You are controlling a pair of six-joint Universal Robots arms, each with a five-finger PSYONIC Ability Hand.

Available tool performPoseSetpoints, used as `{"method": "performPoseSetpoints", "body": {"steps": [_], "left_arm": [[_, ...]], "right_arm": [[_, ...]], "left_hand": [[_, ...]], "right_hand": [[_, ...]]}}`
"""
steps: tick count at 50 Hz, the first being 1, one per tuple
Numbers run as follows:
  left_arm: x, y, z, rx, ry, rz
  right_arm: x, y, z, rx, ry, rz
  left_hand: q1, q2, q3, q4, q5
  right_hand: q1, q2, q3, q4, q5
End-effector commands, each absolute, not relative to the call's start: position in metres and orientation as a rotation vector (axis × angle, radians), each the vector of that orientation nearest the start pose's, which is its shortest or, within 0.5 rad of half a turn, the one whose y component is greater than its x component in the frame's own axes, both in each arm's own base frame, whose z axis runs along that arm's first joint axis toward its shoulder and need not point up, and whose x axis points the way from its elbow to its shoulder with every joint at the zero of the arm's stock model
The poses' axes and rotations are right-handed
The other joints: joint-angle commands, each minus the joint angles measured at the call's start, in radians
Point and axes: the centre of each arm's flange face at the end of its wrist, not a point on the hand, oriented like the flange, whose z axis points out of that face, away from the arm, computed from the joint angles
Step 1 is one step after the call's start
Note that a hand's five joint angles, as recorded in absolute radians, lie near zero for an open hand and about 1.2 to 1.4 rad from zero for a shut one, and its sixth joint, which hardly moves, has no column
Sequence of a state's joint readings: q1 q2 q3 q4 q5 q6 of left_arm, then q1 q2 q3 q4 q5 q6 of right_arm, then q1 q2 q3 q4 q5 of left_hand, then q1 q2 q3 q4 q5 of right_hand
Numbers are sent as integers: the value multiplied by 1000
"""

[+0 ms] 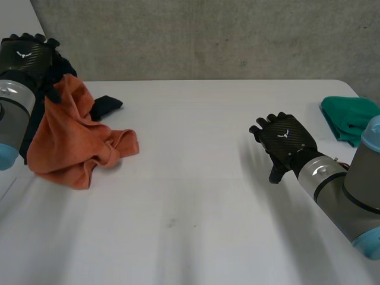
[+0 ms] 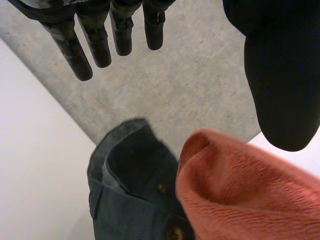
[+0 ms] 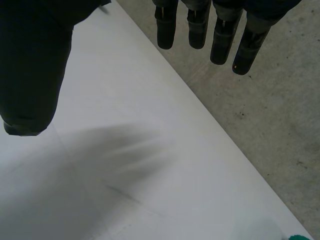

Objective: Fold the laundry.

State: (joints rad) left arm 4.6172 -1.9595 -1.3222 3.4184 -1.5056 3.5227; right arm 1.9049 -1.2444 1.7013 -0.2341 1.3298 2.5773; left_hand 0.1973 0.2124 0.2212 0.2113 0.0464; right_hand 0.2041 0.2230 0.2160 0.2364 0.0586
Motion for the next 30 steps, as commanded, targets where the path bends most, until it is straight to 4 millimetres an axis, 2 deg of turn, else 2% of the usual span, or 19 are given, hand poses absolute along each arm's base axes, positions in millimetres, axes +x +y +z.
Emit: {"method": "performPoseSetpoints", "body": {"steps": [1,10,13,19,23,26,30], "left_arm": [[-183,-378,275,612,1939,-2231],[-193,-341,229,782,2236,-2024],[-195,-337,219,804,2247,-2012],[-195,-353,207,810,2158,-2060],[-192,-376,185,843,2040,-2057],[-193,-385,172,893,1975,-2027],[-189,-396,151,976,1904,-1934]], "right_arm": [[256,-269,182,-1255,2071,-1929],[256,-268,178,-1266,2081,-1911],[256,-268,175,-1268,2088,-1899],[258,-266,172,-1276,2087,-1884],[257,-264,169,-1280,2094,-1872],[257,-263,168,-1280,2097,-1868],[256,-262,167,-1282,2102,-1860]], "left_hand": [[51,36,27,37,28],[84,69,60,70,60],[84,69,60,70,60],[75,60,51,61,51],[95,80,71,81,72],[128,112,104,114,104],[453,438,429,439,429]], "right_hand": [[-30,-48,-41,-62,-59],[-30,-48,-41,-62,-59],[-30,-48,-41,-62,-59],[-30,-48,-41,-62,-59],[-30,-48,-41,-62,-59],[-30,-48,-41,-62,-59],[-30,-48,-41,-62,-59]]}}
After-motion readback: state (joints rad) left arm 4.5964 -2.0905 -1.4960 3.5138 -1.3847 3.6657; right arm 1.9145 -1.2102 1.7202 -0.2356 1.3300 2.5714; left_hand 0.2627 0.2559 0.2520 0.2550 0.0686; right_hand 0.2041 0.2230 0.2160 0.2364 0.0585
